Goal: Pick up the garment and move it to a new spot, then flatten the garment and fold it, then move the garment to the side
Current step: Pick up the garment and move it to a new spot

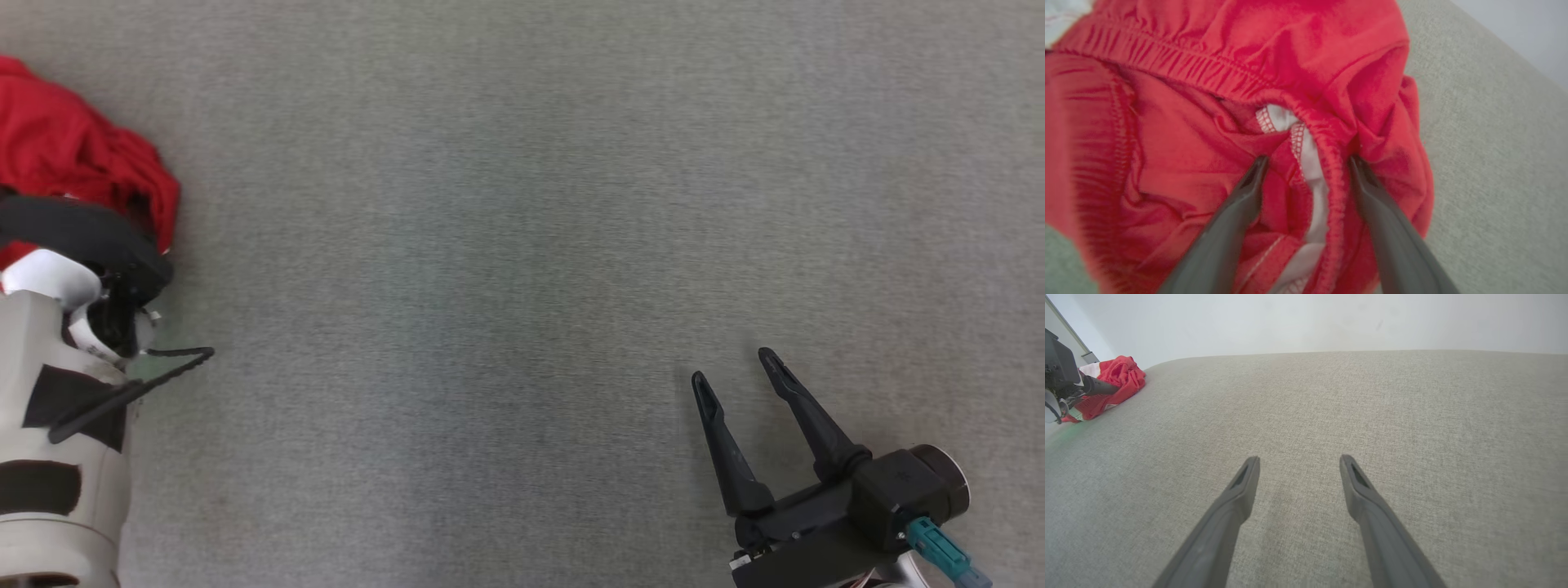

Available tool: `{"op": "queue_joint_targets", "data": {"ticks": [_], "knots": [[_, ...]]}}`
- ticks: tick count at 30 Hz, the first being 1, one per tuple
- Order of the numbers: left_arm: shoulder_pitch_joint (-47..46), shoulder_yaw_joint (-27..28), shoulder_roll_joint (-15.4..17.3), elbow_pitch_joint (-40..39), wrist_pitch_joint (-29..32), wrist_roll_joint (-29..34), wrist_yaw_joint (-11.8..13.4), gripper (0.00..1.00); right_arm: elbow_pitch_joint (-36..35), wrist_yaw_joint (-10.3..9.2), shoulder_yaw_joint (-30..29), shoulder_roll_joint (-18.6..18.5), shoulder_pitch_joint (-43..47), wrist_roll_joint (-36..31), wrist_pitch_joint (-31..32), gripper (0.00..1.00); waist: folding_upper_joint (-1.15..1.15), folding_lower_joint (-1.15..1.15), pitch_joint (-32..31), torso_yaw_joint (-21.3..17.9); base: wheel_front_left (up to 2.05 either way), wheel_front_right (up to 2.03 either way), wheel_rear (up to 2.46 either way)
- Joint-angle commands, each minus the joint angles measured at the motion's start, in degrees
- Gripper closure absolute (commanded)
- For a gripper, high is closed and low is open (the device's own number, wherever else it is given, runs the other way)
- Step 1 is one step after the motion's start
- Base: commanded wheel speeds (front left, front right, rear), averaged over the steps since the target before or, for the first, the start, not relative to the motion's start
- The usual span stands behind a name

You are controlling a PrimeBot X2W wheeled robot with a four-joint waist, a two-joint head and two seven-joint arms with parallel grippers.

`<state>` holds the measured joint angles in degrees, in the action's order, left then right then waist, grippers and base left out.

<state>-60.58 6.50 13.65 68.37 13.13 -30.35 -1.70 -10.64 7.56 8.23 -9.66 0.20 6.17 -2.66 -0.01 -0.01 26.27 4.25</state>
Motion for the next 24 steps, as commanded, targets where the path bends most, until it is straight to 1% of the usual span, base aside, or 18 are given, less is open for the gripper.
{"op": "queue_joint_targets", "data": {"ticks": [1,2,4,7,9,13,17,21,24], "knots": [[2.58,-0.71,-2.02,2.88,2.95,0.28,0.58,0.28,0.02,-0.11,0.28,0.47,-0.41,0.34,-0.41,0.00,0.01,0.01,0.31,-1.47,0.00,0.00,0.00],[2.67,-0.93,-2.10,3.10,3.37,0.40,0.87,1.00,0.10,-0.10,0.43,0.61,-0.59,0.39,-0.50,0.00,0.01,0.01,0.01,-1.56,0.00,0.00,0.00],[3.10,-1.52,-2.19,3.70,4.94,0.65,0.60,1.00,0.45,-0.11,0.70,0.93,-0.82,0.57,-0.82,0.00,0.01,0.01,-0.83,-1.64,0.00,0.00,0.00],[2.80,-2.02,-1.34,3.51,6.13,0.74,-0.24,1.00,1.51,-0.11,1.07,1.57,-1.02,0.81,-1.31,0.00,0.01,0.01,-2.52,-1.60,0.00,0.00,0.00],[2.60,-2.19,-0.93,3.09,6.02,0.78,-0.61,1.00,2.02,-0.11,1.36,1.86,-1.12,0.88,-1.61,0.00,0.01,0.01,-3.37,-1.57,0.00,0.00,0.00],[0.85,-2.32,2.40,0.26,4.42,0.96,-1.94,1.00,4.50,-0.11,2.28,2.92,-1.80,1.37,-2.93,0.00,0.01,0.01,-7.00,-1.66,0.00,0.00,0.00],[-1.66,-2.28,3.21,-3.42,3.93,-0.22,-3.94,1.00,7.44,-0.11,2.98,4.18,-2.32,2.15,-4.67,0.00,0.01,0.01,-11.54,-2.12,0.00,0.00,0.00],[-2.91,-3.37,2.51,-9.06,5.01,-1.52,-5.40,1.00,10.62,-0.11,3.02,5.36,-1.96,3.08,-6.63,0.00,0.01,0.01,-16.66,-3.09,0.00,0.00,0.00],[-3.52,-5.53,0.20,-15.36,5.93,-2.26,-5.71,1.00,12.45,-0.11,2.51,5.97,-1.40,3.35,-7.79,0.00,0.01,0.01,-19.70,-3.69,0.00,0.00,0.00]]}}
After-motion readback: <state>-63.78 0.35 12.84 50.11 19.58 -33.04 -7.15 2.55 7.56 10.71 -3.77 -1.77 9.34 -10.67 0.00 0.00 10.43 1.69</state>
